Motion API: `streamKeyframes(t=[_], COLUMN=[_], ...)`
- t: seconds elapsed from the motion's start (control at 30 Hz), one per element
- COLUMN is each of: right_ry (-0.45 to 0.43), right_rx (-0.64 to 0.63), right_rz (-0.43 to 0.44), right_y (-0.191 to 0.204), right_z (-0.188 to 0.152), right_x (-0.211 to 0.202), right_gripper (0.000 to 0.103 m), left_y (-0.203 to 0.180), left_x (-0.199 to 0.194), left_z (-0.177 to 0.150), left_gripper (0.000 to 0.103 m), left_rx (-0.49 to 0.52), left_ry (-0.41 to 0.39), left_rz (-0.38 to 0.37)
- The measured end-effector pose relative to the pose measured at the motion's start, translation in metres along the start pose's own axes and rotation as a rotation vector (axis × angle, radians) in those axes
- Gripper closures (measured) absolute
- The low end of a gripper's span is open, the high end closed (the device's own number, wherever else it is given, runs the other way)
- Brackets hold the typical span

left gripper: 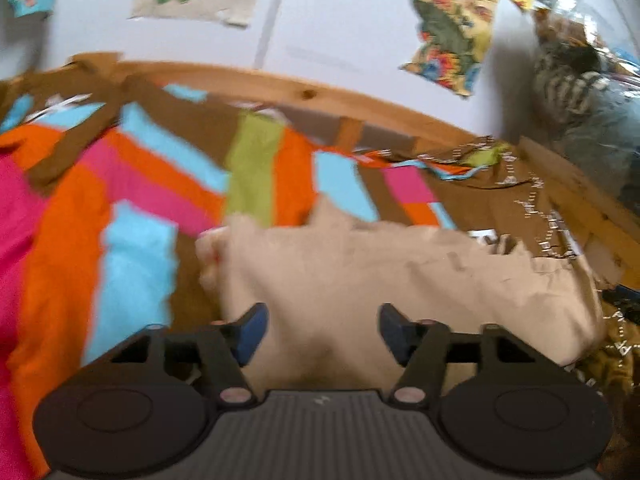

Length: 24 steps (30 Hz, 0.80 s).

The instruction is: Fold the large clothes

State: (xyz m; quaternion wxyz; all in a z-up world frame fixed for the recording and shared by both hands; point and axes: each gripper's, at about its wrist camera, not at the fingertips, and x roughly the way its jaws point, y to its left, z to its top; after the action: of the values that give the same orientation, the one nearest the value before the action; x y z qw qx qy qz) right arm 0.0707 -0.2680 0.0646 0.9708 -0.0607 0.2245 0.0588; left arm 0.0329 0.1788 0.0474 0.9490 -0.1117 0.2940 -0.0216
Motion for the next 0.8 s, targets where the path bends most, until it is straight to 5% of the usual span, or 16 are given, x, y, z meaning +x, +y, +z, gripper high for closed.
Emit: streamKeyframes(t=[0.1,0.23,0.57,0.8], right_ry=[-0.006,0.000,0.157,0.163], right_rx=[-0.065,-0.057,-0.155,-0.125], right_rz=[0.071,0.123,0.137,0.147], right_y=[0.030,0.064,0.109,0.107], right_z=[0.008,0.020,-0.027,-0.037], right_x=[0.016,0.047,0.093,0.101], right_gripper=[0.025,0.024,0.023,0.021], left_y=[-0.026,-0.064,-0.081,-0.076], left_x=[0.033,0.089,0.148,0.148], left_z=[0.014,0.022,-0.027,-0.036], left_gripper=[0.017,0.017,0.018,0.017], left_rx=[0.024,0.039,0.288,0.305], left_ry=[0.001,0.042,0.135,0.139], left_rz=[-0.063,-0.119,0.009,0.022])
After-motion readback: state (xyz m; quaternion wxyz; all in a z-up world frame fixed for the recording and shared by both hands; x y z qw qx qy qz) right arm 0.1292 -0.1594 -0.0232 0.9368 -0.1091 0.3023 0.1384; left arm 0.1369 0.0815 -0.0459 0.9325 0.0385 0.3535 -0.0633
